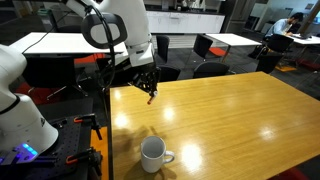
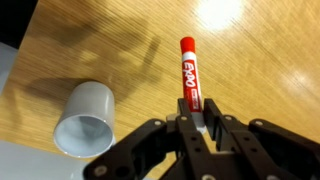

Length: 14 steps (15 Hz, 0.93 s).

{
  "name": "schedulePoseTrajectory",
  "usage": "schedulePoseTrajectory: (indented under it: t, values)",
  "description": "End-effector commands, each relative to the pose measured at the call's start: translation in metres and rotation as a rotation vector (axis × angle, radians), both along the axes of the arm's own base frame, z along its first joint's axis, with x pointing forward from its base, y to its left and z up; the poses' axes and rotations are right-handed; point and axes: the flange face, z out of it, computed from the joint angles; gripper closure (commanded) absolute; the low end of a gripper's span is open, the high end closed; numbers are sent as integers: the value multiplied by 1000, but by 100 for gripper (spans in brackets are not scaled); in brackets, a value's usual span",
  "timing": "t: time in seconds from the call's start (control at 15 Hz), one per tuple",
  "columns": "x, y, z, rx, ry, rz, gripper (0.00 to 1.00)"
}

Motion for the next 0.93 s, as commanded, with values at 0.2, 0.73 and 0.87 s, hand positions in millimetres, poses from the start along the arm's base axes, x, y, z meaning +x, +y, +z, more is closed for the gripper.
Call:
schedulePoseTrajectory:
  t: [0.2, 0.73, 0.87]
  values:
    - [15, 42, -14, 12, 95, 201, 95]
    - [14, 94, -27, -183, 215, 375, 95]
    - [14, 108, -28, -279, 233, 419, 95]
